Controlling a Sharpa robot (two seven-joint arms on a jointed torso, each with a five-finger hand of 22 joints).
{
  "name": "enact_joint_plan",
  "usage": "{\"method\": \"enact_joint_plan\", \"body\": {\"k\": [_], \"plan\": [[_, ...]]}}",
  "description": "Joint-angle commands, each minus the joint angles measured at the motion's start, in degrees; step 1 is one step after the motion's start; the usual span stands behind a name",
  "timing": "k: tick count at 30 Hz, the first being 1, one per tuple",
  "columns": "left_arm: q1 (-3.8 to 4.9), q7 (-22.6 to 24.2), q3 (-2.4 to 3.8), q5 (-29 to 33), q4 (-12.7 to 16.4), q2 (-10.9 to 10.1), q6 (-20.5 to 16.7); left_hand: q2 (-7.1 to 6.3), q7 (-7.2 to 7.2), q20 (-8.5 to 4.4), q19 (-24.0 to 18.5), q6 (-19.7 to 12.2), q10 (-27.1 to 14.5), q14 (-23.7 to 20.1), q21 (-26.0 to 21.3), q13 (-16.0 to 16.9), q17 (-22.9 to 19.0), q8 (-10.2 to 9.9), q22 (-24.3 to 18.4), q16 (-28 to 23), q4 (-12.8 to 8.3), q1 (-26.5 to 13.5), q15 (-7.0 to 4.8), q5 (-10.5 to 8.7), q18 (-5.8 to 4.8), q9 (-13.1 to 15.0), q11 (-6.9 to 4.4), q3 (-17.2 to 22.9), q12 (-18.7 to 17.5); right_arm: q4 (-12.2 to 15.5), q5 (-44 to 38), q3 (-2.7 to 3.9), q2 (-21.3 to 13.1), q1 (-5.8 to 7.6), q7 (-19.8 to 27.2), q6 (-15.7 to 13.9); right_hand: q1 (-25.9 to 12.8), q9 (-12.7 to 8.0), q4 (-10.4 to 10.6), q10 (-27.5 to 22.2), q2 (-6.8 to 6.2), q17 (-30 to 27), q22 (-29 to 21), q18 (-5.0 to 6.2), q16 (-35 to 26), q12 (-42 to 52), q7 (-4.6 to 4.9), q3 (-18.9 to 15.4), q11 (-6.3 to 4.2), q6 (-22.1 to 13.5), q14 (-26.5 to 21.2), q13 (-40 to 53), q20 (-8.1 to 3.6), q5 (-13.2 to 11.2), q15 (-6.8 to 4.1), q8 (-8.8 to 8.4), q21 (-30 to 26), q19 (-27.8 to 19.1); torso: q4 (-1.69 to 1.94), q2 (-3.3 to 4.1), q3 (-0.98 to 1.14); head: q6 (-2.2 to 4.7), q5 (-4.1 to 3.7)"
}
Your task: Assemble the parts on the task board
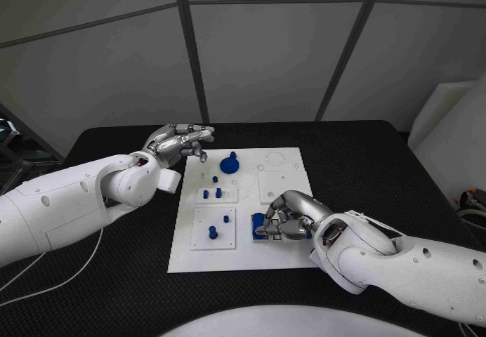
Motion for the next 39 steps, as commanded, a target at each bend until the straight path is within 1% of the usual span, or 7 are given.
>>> {"method": "enact_joint_plan", "body": {"k": [1,7,11,16,26,30,39], "plan": [[0.08,0.13,0.04,-0.14,0.01,0.06,0.57,0.53,0.05,0.15,-0.07,-0.51,-0.45,-0.34,-0.19,-0.06,-0.06,0.17,-0.09,0.37,0.04,-0.06,0.05,-0.2,2.89,-0.09,0.04,-0.25,0.29,-0.69,-1.3,-0.08,0.26,-0.02,-1.54,3.08,2.04,-0.06,-0.4,1.7,1.99,7.25,0.27,-0.96,0.31,0.49,-0.16,1.32,-1.43,0.42,4.61,0.37,-0.53,-1.75,-0.59,0.1,0.32,0.04,0.0,0.0,0.01,-0.09,-0.04],[0.07,0.05,0.04,-0.14,-0.06,0.17,0.69,0.57,0.06,0.16,-0.06,-0.59,-0.52,-0.37,-0.25,-0.07,-0.13,0.18,-0.14,0.41,0.08,-0.02,0.06,-0.19,2.89,-0.1,0.04,-0.31,0.31,-0.95,-1.36,-0.07,0.52,-0.02,-0.54,6.51,3.24,0.04,-1.03,2.49,3.0,7.82,0.41,-1.0,0.54,1.8,-0.49,3.05,-1.68,0.9,4.72,1.69,-0.71,-4.14,-0.78,-0.08,0.36,0.08,-0.11,-0.05,0.05,-0.04,0.18],[0.07,-0.02,0.04,-0.14,-0.07,0.21,0.8,0.52,0.1,0.16,-0.04,-0.76,-0.65,-0.39,-0.29,-0.08,-0.18,0.12,-0.17,0.44,0.06,0.03,0.07,-0.18,2.89,-0.13,0.07,-0.37,0.29,-1.1,-1.94,-0.08,0.42,-0.02,-0.75,7.6,4.42,0.09,-1.79,3.0,3.66,8.46,0.63,-1.05,0.82,2.31,-0.54,4.84,-1.74,1.35,4.86,2.28,-0.72,-5.08,-0.76,-0.48,0.47,0.16,-0.09,-0.07,0.02,-0.03,0.14],[0.06,-0.05,0.04,-0.14,-0.09,0.2,0.85,0.52,0.1,0.17,-0.04,-0.77,-0.66,-0.4,-0.29,-0.09,-0.18,0.11,-0.17,0.44,0.06,0.03,0.07,-0.18,2.89,-0.13,0.07,-0.38,0.29,-1.2,-2.77,-0.09,0.07,-0.02,-1.67,8.25,4.94,0.11,-2.32,3.16,3.64,8.6,0.81,-1.09,0.88,2.34,-0.51,6.05,-1.7,1.46,4.88,2.43,-0.68,-5.99,-0.73,-0.84,0.56,0.24,-0.06,-0.05,0.06,-0.2,0.28],[-0.01,-0.08,0.04,-0.14,-0.17,0.1,0.91,0.52,0.12,0.17,-0.04,-0.84,-0.71,-0.41,-0.31,-0.09,-0.2,0.1,-0.19,0.46,0.05,0.08,0.07,-0.18,2.89,-0.14,0.09,-0.39,0.29,-1.06,-3.3,-0.1,-0.96,-0.02,-2.0,8.2,4.93,0.13,-2.46,3.2,3.41,8.56,0.81,-1.08,0.86,2.31,-0.45,6.46,-1.66,1.53,4.87,2.47,-0.66,-6.11,-0.7,-0.99,0.55,0.22,-0.04,-0.03,0.09,-0.25,0.41],[-0.05,-0.11,0.04,-0.14,-0.25,0.1,0.9,0.52,0.12,0.17,-0.04,-0.84,-0.71,-0.41,-0.31,-0.09,-0.2,0.1,-0.19,0.46,0.05,0.08,0.07,-0.18,2.89,-0.14,0.09,-0.39,0.29,-0.86,-3.16,-0.11,-1.45,-0.02,-1.66,7.68,4.72,0.15,-2.37,3.21,3.39,8.56,0.78,-1.08,0.86,2.26,-0.42,6.61,-1.63,1.6,4.87,2.46,-0.64,-6.13,-0.68,-1.04,0.53,0.2,-0.15,0.02,0.11,-0.34,0.51],[-0.17,-0.16,0.03,-0.14,-0.29,0.1,0.92,0.52,0.12,0.17,-0.04,-0.84,-0.71,-0.41,-0.31,-0.09,-0.2,0.1,-0.19,0.46,0.05,0.08,0.07,-0.18,2.89,-0.14,0.09,-0.39,0.29,-0.38,-3.08,-0.11,-1.99,-0.02,-0.84,6.66,4.29,0.17,-2.26,3.2,2.93,8.44,0.78,-1.07,0.8,2.13,-0.43,6.81,-1.61,1.67,4.85,2.42,-0.6,-6.15,-0.66,-1.2,0.51,0.17,-0.05,-0.01,0.09,-0.39,0.44]]}}
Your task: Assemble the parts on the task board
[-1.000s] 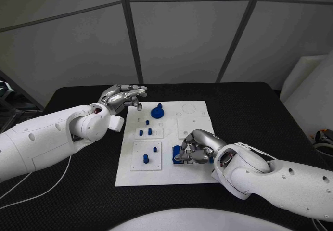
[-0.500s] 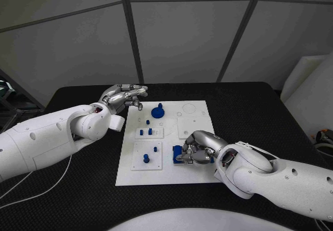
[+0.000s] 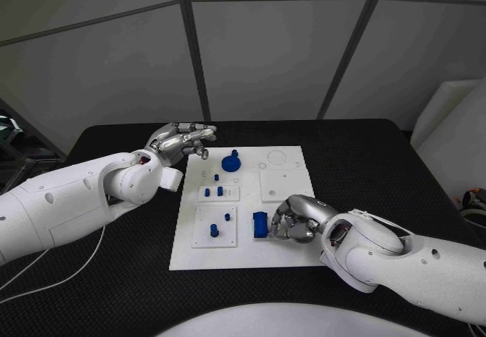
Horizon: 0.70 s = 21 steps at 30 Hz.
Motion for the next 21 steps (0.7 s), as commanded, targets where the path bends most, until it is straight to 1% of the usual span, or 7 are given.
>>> {"method": "enact_joint_plan", "body": {"k": [1,6,12,13,14,16,21], "plan": [[0.03,0.03,0.04,-0.14,0.01,0.0,0.7,0.52,0.12,0.17,-0.04,-0.42,-0.29,-0.41,-0.31,-0.05,-0.06,0.1,-0.06,0.18,0.05,0.08,0.07,-0.18,-1.46,-0.08,0.07,-0.39,0.29,0.09,-0.34,-0.01,-0.22,0.06,-0.47,-0.27,2.12,0.06,0.21,2.59,1.65,8.36,0.8,-1.08,0.28,-0.27,-0.09,0.19,-1.23,0.42,4.76,-1.94,-0.18,-0.27,-0.19,-0.06,0.17,0.19,0.03,0.02,-0.02,-0.02,-0.11],[-0.01,0.01,0.04,-0.14,0.04,-0.09,0.68,0.52,0.12,0.17,-0.04,-0.42,-0.29,-0.41,-0.31,-0.05,-0.06,0.1,-0.06,0.18,0.05,0.08,0.07,-0.18,-1.46,-0.08,0.07,-0.39,0.29,0.71,2.03,-0.01,-0.99,0.07,2.73,-2.34,1.46,-0.28,0.49,1.67,0.59,6.45,-0.37,-0.79,-0.61,-2.36,0.17,0.84,-1.0,-0.43,4.33,-3.43,-0.18,-0.08,-0.15,-1.3,-0.59,-0.71,0.05,-0.02,-0.07,0.01,-0.11],[-0.06,-0.03,0.03,-0.14,0.01,-0.34,0.58,0.52,0.12,0.17,-0.04,-0.42,-0.29,-0.41,-0.31,-0.05,-0.06,0.1,-0.06,0.18,0.05,0.08,0.07,-0.18,-1.46,-0.08,0.07,-0.39,0.29,3.12,8.02,-0.02,-4.2,0.11,9.93,-4.9,-0.11,-1.77,1.6,-0.38,-0.95,3.73,-2.81,-0.31,-2.03,-6.38,2.37,1.7,0.66,-3.12,3.73,-6.24,0.63,1.74,1.1,-5.47,-2.26,-2.56,-0.09,-0.08,-0.01,0.04,-0.11],[-0.07,-0.03,0.03,-0.14,0.0,-0.36,0.58,0.52,0.12,0.17,-0.04,-0.42,-0.29,-0.41,-0.31,-0.05,-0.06,0.1,-0.06,0.18,0.05,0.08,0.07,-0.18,-1.46,-0.08,0.07,-0.39,0.29,3.58,9.29,-0.02,-4.94,0.16,10.8,-5.15,-0.64,-2.21,1.93,-0.66,-1.49,3.51,-3.04,-0.28,-2.17,-6.92,2.97,1.6,1.14,-3.93,3.69,-6.59,0.94,3.41,1.49,-6.67,-2.44,-2.73,-0.09,-0.1,-0.04,0.06,-0.23],[-0.1,-0.04,0.03,-0.14,-0.01,-0.37,0.58,0.52,0.12,0.17,-0.04,-0.42,-0.29,-0.41,-0.31,-0.05,-0.06,0.1,-0.06,0.18,0.05,0.08,0.07,-0.18,-1.46,-0.08,0.07,-0.39,0.29,4.14,10.88,-0.02,-6.0,0.31,11.69,-5.39,-1.69,-2.87,2.61,-1.14,-2.22,3.26,-3.41,-0.2,-2.32,-7.89,3.84,1.19,1.8,-5.28,3.65,-7.28,1.29,6.63,2.0,-8.35,-2.71,-2.99,-0.1,-0.11,-0.04,0.11,-0.33],[-0.13,-0.05,0.03,-0.14,-0.02,-0.39,0.57,0.52,0.12,0.17,-0.04,-0.42,-0.29,-0.41,-0.31,-0.05,-0.06,0.1,-0.06,0.18,0.05,0.08,0.07,-0.18,-1.46,-0.08,0.07,-0.39,0.29,4.72,12.32,-0.02,-7.44,0.54,12.16,-5.47,-2.51,-3.62,3.21,-1.74,-3.0,2.9,-3.82,-0.13,-2.54,-9.17,4.6,0.79,2.47,-6.11,3.59,-8.19,1.9,9.51,2.61,-10.16,-3.01,-3.26,-0.1,-0.1,-0.03,0.15,-0.54],[-0.21,-0.06,0.03,-0.14,-0.03,-0.38,0.52,0.52,0.12,0.17,-0.04,-0.42,-0.29,-0.41,-0.31,-0.05,-0.06,0.1,-0.06,0.18,0.05,0.08,0.07,-0.18,-1.46,-0.08,0.07,-0.39,0.29,5.28,12.82,-0.01,-11.19,0.92,10.37,-5.38,-4.61,-4.94,5.4,-2.95,-3.89,2.09,-4.66,0.18,-3.04,-12.34,5.19,-0.21,3.06,-5.57,3.43,-10.57,2.81,14.13,3.21,-13.03,-3.67,-3.79,-0.08,-0.09,-0.1,0.37,-1.35]]}}
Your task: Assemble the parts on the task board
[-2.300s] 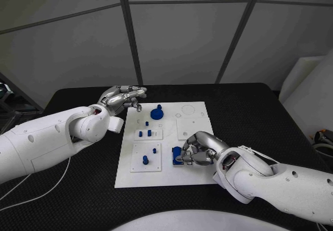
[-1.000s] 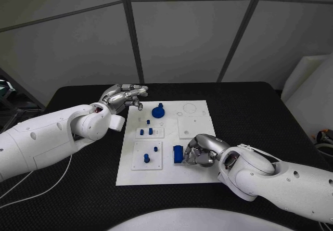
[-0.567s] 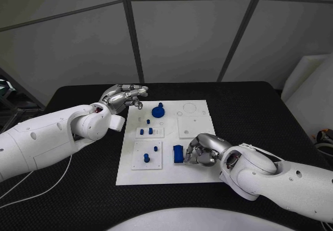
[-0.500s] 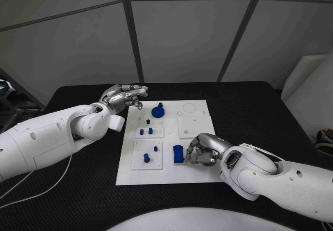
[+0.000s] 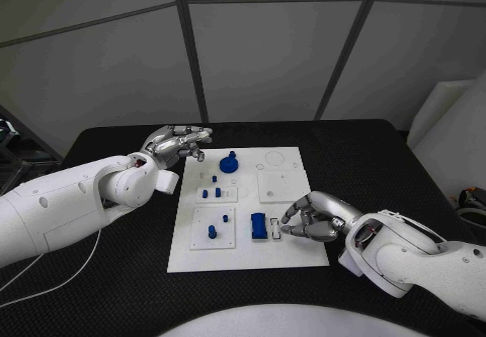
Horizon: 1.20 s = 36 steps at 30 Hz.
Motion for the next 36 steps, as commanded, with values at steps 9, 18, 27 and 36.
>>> {"method": "enact_joint_plan", "body": {"k": [9,18,27,36], "plan": [[-0.03,0.1,0.04,-0.14,0.1,0.07,0.45,0.53,0.16,0.18,-0.03,-0.52,-0.37,-0.45,-0.36,-0.06,-0.13,0.1,-0.11,0.22,0.01,0.19,0.09,-0.17,-1.41,-0.09,0.1,-0.43,0.32,-0.36,-4.65,-0.01,-4.41,0.36,-7.19,-0.23,-3.36,-1.14,3.79,-2.02,-2.64,1.4,-0.99,0.35,-1.08,-6.7,-0.36,-4.1,-0.23,3.9,3.2,-5.36,0.56,6.73,0.12,-2.64,-1.17,-0.45,-0.02,0.15,0.09,0.37,-1.94],[-0.2,0.13,0.04,-0.14,0.27,-0.13,0.47,0.53,0.16,0.18,-0.03,-0.52,-0.37,-0.45,-0.36,-0.06,-0.13,0.1,-0.11,0.22,0.01,0.19,0.09,-0.17,-1.41,-0.09,0.1,-0.43,0.32,-1.47,-11.66,-0.03,-3.15,0.3,-14.19,1.43,-4.98,-1.12,6.76,-1.97,-3.73,1.22,-0.96,0.32,-1.3,-7.97,-0.9,-7.46,-0.62,5.74,3.2,-6.46,0.25,8.65,-0.21,-3.03,-1.32,-0.24,-0.02,0.11,0.04,-0.01,-2.27],[-0.27,0.09,0.04,-0.14,0.42,-0.43,0.49,0.53,0.16,0.18,-0.03,-0.52,-0.37,-0.45,-0.36,-0.06,-0.13,0.1,-0.11,0.22,0.01,0.19,0.09,-0.17,-1.41,-0.09,0.1,-0.43,0.32,-2.35,-14.87,-0.04,-1.95,0.28,-17.12,3.29,-5.07,-0.9,6.9,-1.89,-4.17,1.16,-0.97,0.31,-1.39,-8.02,-1.14,-8.73,-0.8,6.53,3.2,-6.52,0.12,8.12,-0.35,-2.81,-1.4,-0.19,0.16,0.12,-0.03,-0.12,-2.44],[-0.29,0.03,0.04,-0.14,0.46,-0.48,0.48,0.54,0.18,0.19,-0.03,-0.55,-0.41,-0.49,-0.4,-0.06,-0.18,0.12,-0.13,0.24,-0.01,0.26,0.11,-0.16,-1.42,-0.09,0.11,-0.46,0.35,-3.18,-16.79,-0.05,-0.12,0.24,-18.66,8.81,-4.14,-0.2,6.86,-1.63,-4.1,1.61,-0.59,0.21,-1.24,-7.63,-1.67,-10.56,-1.23,7.88,3.32,-6.23,-0.22,4.74,-0.72,-1.94,-1.28,0.15,0.11,0.12,-0.01,-0.23,-2.18]]}}
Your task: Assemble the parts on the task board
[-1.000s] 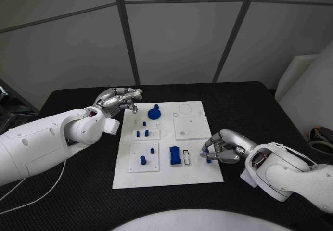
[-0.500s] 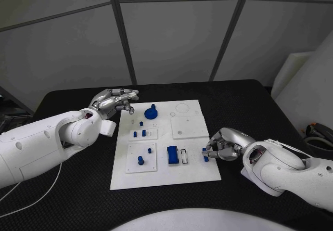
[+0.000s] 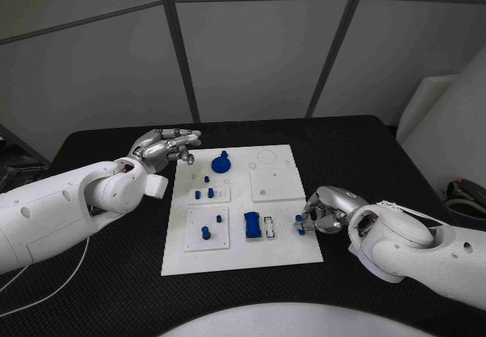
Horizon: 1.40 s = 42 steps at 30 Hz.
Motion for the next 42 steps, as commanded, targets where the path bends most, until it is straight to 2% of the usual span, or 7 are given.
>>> {"method": "enact_joint_plan", "body": {"k": [1,10,17,21,27,35,42], "plan": [[0.07,0.09,0.04,-0.14,0.15,-0.01,0.47,0.31,-0.02,0.2,-0.03,-0.35,-0.42,-0.5,-0.41,-0.07,-0.06,0.12,-0.1,0.24,0.0,0.02,0.11,-0.16,-1.47,-0.05,0.11,-0.47,0.35,-0.11,-2.95,-0.01,0.47,0.03,-2.29,5.24,0.43,0.23,0.06,0.06,-0.02,1.7,0.16,0.19,-0.06,0.21,-0.1,-0.77,-0.44,0.55,3.34,0.15,-0.24,-1.34,-0.3,0.41,-0.01,0.19,-0.02,0.0,-0.01,0.0,-0.01],[0.06,0.11,0.04,-0.14,0.19,0.01,0.46,0.31,-0.02,0.2,-0.03,-0.35,-0.42,-0.5,-0.41,-0.07,-0.06,0.12,-0.1,0.24,0.0,0.02,0.11,-0.16,-1.47,-0.05,0.11,-0.47,0.35,-0.76,-5.4,-0.03,1.79,0.02,-3.9,7.62,1.58,0.84,-0.22,0.19,0.5,1.99,0.45,0.13,0.07,0.57,-0.37,-1.26,-0.67,1.04,3.41,0.44,-0.4,-2.01,-0.48,1.03,0.12,0.42,0.01,0.0,0.0,-0.02,0.1],[0.06,0.14,0.04,-0.14,0.25,-0.11,0.43,0.31,-0.02,0.2,-0.03,-0.35,-0.42,-0.5,-0.41,-0.07,-0.06,0.12,-0.1,0.24,0.0,0.02,0.11,-0.16,-1.47,-0.05,0.11,-0.47,0.35,-1.51,-10.89,-0.05,3.1,-0.02,-4.32,10.05,7.44,1.53,-2.71,0.1,1.68,1.97,0.46,0.12,-0.01,1.24,-0.47,-0.15,-0.87,0.58,3.38,1.04,-0.62,-1.59,-0.7,1.42,0.03,0.44,0.02,-0.01,-0.03,-0.19,0.15],[0.06,0.15,0.04,-0.14,0.27,-0.17,0.43,0.31,-0.02,0.2,-0.03,-0.35,-0.42,-0.5,-0.41,-0.07,-0.06,0.12,-0.1,0.24,0.0,0.02,0.11,-0.16,-1.47,-0.05,0.11,-0.47,0.35,-1.92,-13.4,-0.07,4.04,-0.12,-4.48,10.79,10.37,1.92,-3.74,0.02,3.04,2.03,0.55,0.09,-0.03,1.47,-0.45,1.44,-0.89,0.41,3.38,1.26,-0.72,-6.26,-0.71,1.63,0.01,0.49,-0.02,-0.04,-0.04,-0.19,0.08],[0.06,0.15,0.04,-0.14,0.31,-0.23,0.47,0.31,-0.02,0.2,-0.03,-0.35,-0.42,-0.5,-0.41,-0.07,-0.06,0.12,-0.1,0.24,0.0,0.02,0.11,-0.16,-1.47,-0.05,0.11,-0.47,0.35,-2.21,-14.93,-0.09,4.88,-0.21,-4.73,11.4,14.13,2.25,-4.83,-0.29,4.55,2.28,0.73,0.06,0.04,1.43,-0.63,5.77,-1.06,0.31,3.43,1.29,-0.86,-10.53,-0.9,1.7,0.03,0.62,0.1,-0.03,-0.02,-0.16,0.08],[0.06,0.12,0.04,-0.14,0.36,-0.37,0.39,0.31,-0.02,0.2,-0.03,-0.35,-0.42,-0.5,-0.41,-0.07,-0.06,0.12,-0.1,0.24,0.0,0.02,0.11,-0.16,-1.47,-0.05,0.11,-0.47,0.35,-1.6,-12.05,-0.09,3.79,-0.23,-5.52,8.84,13.77,2.51,-3.33,-0.19,3.55,2.84,1.04,0.01,0.29,1.51,-0.85,11.26,-1.34,0.52,3.55,1.33,-1.0,-4.58,-1.02,1.72,0.18,0.85,0.06,-0.05,-0.02,-0.01,0.33],[0.06,0.11,0.04,-0.14,0.3,-0.29,0.38,0.31,-0.02,0.2,-0.03,-0.35,-0.42,-0.5,-0.41,-0.07,-0.06,0.12,-0.1,0.24,0.0,0.02,0.11,-0.16,-1.47,-0.05,0.11,-0.47,0.35,-0.02,-2.8,-0.05,2.46,-0.18,-5.69,1.62,11.82,2.93,-1.57,0.0,1.27,3.09,1.74,-0.14,0.39,1.67,-0.67,16.34,-1.12,-0.06,3.6,1.38,-0.97,-2.65,-0.96,1.6,0.6,1.34,0.08,-0.11,-0.07,0.15,0.5]]}}
